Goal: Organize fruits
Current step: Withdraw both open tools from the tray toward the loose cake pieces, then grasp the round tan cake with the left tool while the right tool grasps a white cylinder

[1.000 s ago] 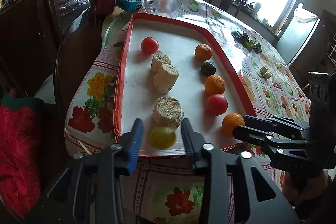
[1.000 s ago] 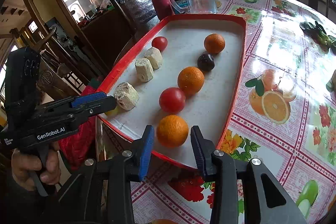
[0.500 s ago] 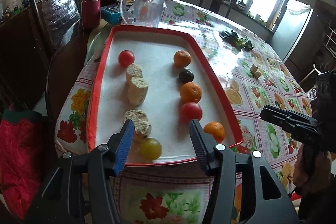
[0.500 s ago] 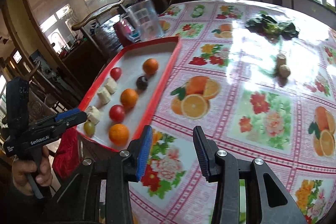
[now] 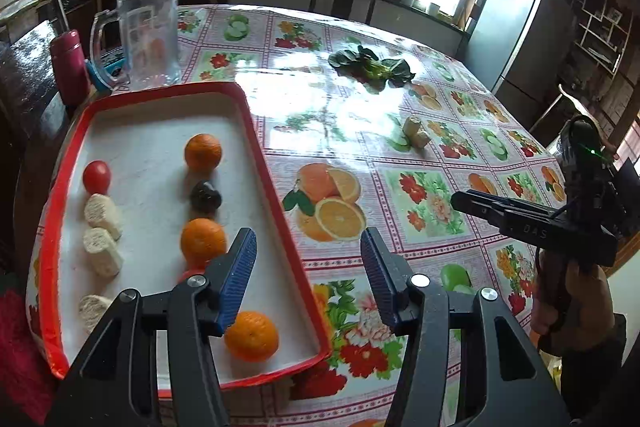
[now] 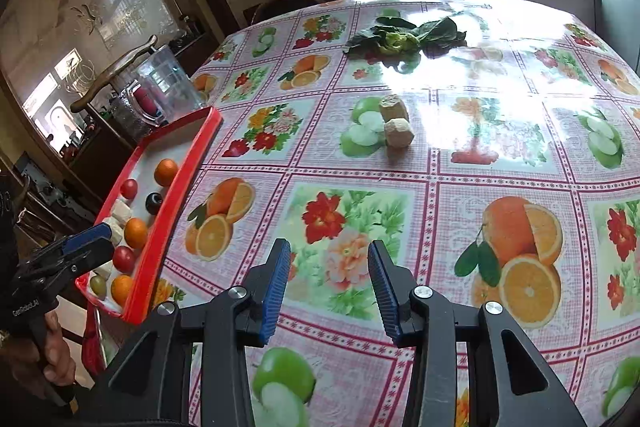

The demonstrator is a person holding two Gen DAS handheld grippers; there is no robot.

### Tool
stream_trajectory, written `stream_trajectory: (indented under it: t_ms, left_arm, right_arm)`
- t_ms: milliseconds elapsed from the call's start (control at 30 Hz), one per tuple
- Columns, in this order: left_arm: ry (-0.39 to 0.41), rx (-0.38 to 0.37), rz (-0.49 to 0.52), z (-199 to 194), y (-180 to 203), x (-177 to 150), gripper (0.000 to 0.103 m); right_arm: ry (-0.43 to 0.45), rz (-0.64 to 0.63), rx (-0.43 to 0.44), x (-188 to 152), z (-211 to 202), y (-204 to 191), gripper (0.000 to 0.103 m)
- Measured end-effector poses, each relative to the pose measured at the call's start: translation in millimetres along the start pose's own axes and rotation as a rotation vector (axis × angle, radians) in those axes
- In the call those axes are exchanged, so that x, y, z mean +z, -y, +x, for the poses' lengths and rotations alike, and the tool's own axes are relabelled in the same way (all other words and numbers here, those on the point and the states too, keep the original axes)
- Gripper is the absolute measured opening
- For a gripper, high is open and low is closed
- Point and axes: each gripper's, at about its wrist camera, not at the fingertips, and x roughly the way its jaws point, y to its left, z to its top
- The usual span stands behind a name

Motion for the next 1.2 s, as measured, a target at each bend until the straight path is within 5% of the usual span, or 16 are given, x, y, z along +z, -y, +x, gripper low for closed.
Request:
stream_trajectory:
  t_ms: [467, 567, 1100, 1200]
  left_arm:
    - [-0.058, -0.054, 0.037, 67.7, 38.7, 48.7, 0.053]
    - [-0.072, -0.066, 0.053, 85.8, 49.2, 60.2, 0.053]
    - [-0.117, -0.085, 0.154, 200.6, 133.7, 101.9, 0.053]
    - [-0.106, -0.068, 0.16, 205.5, 136.0, 105.8, 0.034]
  right_arm:
    - [-0.015, -0.019, -0.095, 66.2, 64.3, 43.5, 0.04]
    - [-0.011, -0.043, -0.094, 72.7, 68.9, 46.8, 0.024]
    - [0.021, 0.118, -0.004, -3.6, -9.7, 83.0, 0.024]
    - [0.034, 0.119, 0.006, -9.9, -17.4, 75.9, 0.024]
